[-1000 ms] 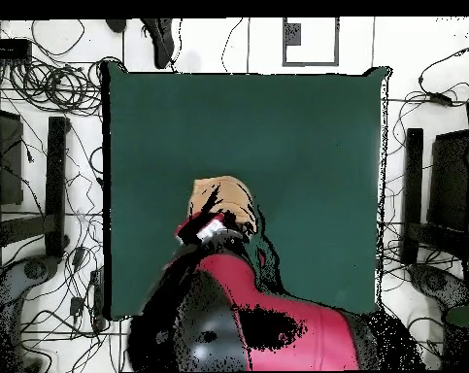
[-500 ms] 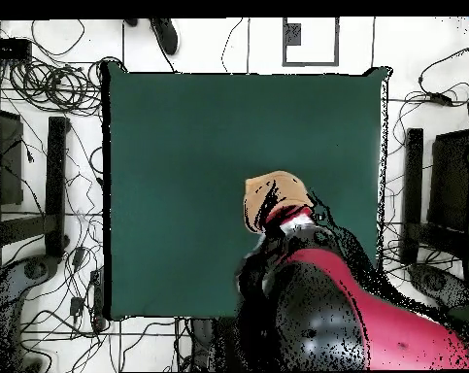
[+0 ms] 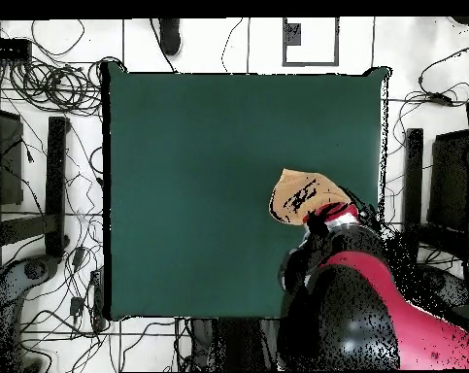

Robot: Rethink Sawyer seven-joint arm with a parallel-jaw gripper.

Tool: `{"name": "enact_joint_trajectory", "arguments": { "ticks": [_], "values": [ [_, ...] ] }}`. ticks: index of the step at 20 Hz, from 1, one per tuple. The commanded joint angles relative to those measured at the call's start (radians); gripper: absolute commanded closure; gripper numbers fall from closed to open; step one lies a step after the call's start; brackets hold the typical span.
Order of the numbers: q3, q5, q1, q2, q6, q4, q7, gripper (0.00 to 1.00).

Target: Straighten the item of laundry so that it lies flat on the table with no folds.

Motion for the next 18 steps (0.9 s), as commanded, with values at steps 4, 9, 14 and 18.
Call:
{"name": "enact_joint_trajectory", "arguments": {
  "ticks": [4,9,14,18],
  "values": [
    [0.051,-0.092,-0.056,0.151,-0.186,0.191,-0.031,1.00],
    [0.079,-0.076,-0.080,0.164,-0.208,0.217,-0.017,1.00],
    [0.051,-0.065,-0.020,0.179,-0.255,0.248,0.081,1.00],
    [0.024,-0.054,0.014,0.199,-0.289,0.254,0.129,1.00]
  ]
}}
